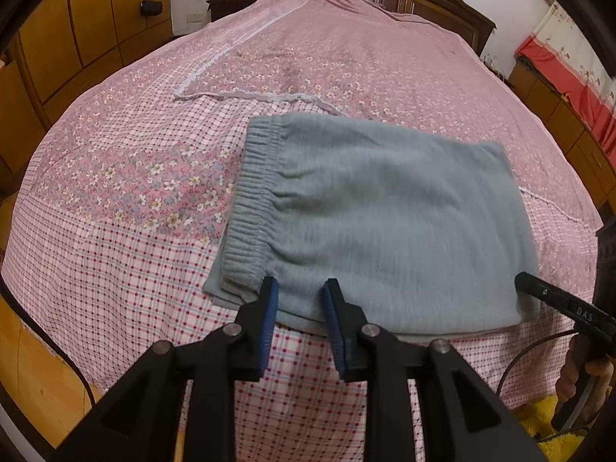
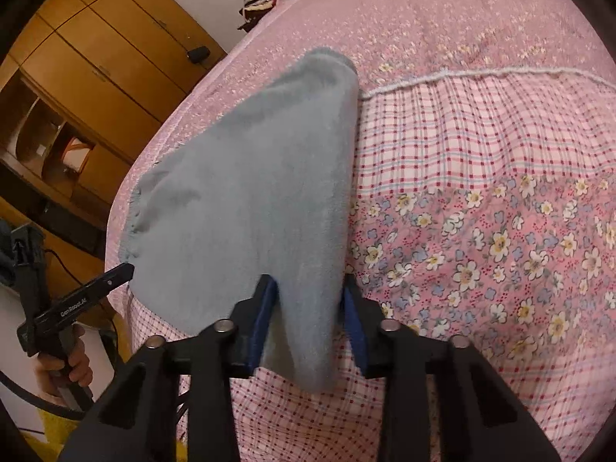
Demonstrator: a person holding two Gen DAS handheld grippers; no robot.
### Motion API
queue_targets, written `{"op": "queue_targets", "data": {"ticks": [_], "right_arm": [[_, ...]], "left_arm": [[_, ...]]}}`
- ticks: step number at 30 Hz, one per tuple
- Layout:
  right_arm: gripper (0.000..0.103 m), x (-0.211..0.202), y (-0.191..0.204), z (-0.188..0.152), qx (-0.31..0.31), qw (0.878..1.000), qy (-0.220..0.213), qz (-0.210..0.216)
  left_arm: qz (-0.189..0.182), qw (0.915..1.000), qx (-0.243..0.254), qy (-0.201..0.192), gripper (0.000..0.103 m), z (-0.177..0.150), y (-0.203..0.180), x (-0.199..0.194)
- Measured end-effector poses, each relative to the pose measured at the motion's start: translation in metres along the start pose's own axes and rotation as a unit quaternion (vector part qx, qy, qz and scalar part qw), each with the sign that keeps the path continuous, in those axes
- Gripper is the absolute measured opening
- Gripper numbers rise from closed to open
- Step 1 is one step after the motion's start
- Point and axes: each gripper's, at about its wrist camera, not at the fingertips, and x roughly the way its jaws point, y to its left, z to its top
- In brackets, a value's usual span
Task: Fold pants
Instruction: 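Close the right gripper on the folded edge of the grey pants, then lift the pants edge with the right gripper and fold it over the waistband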
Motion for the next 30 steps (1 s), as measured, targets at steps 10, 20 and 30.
{"op": "queue_targets", "data": {"ticks": [10, 20, 30], "right_arm": [[0.016, -0.032, 0.038, 0.009, -0.077, 0.996, -0.033, -0.033], [0.015, -0.047, 0.072, 0.021, -0.127, 0.991, -0.048, -0.022], [0.014, -0.049, 0.124, 0.041, -0.203, 0.977, -0.068, 0.020]], "left_arm": [[0.003, 1.0000, 0.003, -0.005, 0.026, -0.002, -0.003, -0.006], [-0.005, 0.9998, -0.006, -0.017, 0.026, -0.002, 0.000, -0.015], [0.013, 0.9991, -0.022, -0.034, 0.026, 0.015, 0.021, -0.026]]}}
